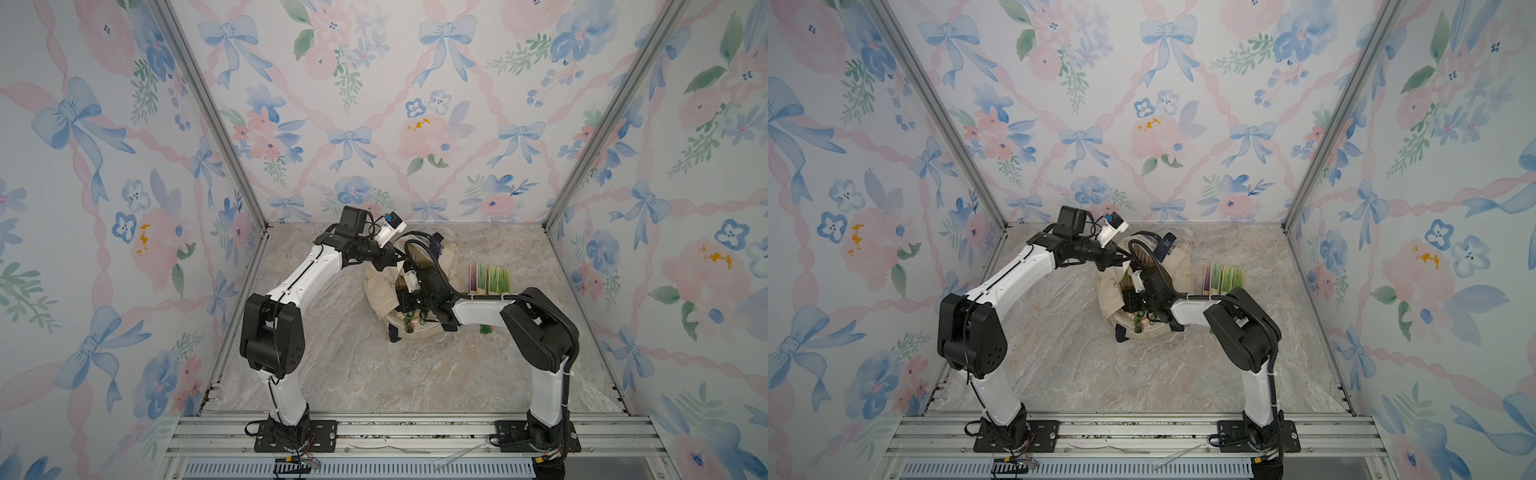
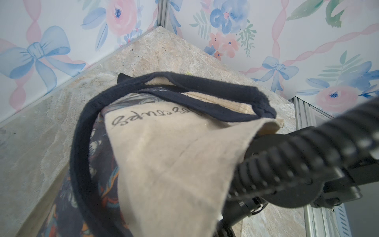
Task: Take out the folding fans from the tote bags
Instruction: Pick up the folding fan from the canvas bag.
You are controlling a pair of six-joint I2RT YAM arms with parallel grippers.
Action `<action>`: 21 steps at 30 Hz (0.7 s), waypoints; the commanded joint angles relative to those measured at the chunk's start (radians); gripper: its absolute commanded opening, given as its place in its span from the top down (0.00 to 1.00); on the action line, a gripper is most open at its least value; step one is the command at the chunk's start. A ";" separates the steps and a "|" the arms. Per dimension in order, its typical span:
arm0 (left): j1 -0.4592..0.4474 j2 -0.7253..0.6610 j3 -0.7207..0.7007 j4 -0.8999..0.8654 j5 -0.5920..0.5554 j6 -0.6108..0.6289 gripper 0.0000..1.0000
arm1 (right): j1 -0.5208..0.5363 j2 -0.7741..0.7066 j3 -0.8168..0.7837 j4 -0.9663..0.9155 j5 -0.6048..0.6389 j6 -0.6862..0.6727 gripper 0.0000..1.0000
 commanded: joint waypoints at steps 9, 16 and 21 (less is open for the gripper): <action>0.019 -0.028 -0.022 0.029 0.051 -0.009 1.00 | 0.057 0.050 0.036 -0.126 0.067 -0.075 0.54; 0.023 -0.025 -0.028 0.029 0.053 -0.007 1.00 | 0.056 0.046 0.027 -0.097 0.056 -0.076 0.73; 0.027 -0.021 -0.030 0.029 0.060 -0.009 1.00 | 0.062 0.049 0.020 -0.075 0.033 -0.083 0.76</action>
